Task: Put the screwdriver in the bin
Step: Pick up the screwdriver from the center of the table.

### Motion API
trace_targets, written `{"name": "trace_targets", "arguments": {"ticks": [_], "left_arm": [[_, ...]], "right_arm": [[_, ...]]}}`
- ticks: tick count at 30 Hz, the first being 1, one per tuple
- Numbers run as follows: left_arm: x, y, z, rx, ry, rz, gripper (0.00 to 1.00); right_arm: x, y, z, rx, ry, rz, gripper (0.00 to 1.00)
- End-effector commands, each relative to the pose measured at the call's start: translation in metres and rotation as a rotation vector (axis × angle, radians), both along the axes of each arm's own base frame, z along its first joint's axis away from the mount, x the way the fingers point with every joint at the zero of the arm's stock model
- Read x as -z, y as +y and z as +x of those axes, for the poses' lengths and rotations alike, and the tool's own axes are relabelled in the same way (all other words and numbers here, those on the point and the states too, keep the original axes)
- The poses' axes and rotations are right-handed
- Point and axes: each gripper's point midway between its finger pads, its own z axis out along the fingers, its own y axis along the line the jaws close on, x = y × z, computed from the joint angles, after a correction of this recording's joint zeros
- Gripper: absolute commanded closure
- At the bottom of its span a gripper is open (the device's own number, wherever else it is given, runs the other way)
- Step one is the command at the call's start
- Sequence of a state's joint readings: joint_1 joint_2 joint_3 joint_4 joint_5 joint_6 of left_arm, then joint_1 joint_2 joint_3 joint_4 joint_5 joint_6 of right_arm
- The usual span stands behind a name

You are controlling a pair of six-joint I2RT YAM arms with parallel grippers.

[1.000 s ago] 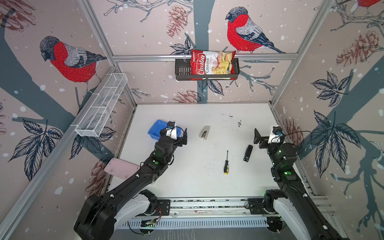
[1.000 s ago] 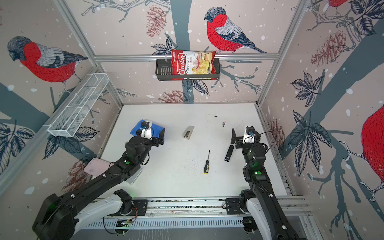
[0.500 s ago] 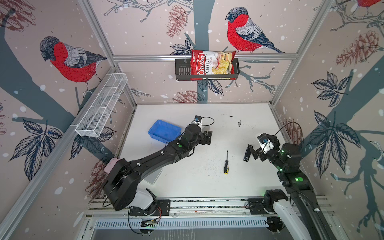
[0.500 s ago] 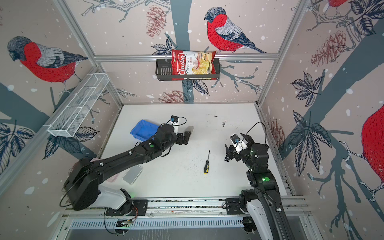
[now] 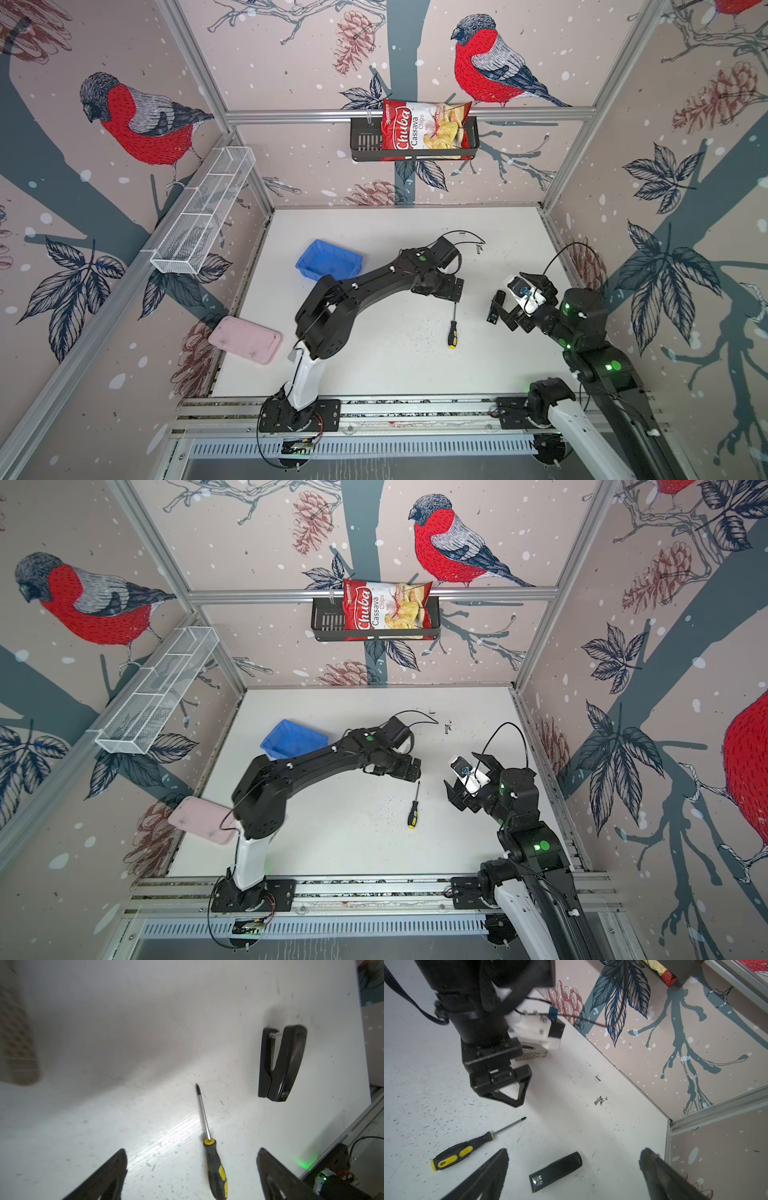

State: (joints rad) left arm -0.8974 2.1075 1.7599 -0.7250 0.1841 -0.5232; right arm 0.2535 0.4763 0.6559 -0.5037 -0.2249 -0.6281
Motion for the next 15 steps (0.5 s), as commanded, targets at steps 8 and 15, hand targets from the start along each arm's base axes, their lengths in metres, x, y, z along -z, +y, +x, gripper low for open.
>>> {"name": "trace_targets", "arguments": {"ticks": [8, 15], "left_arm": [[0.040, 0.006, -0.063, 0.082, 0.270, 0.265, 0.18], [0.056, -0.001, -0.070, 0.109, 0.320, 0.278, 0.28]], "right_arm": [[0.000, -0.011, -0.008, 0.066, -0.020, 0.003, 0.01], [0.007, -0.009, -0.013, 0.043, -0.001, -0.023, 0.00]]}}
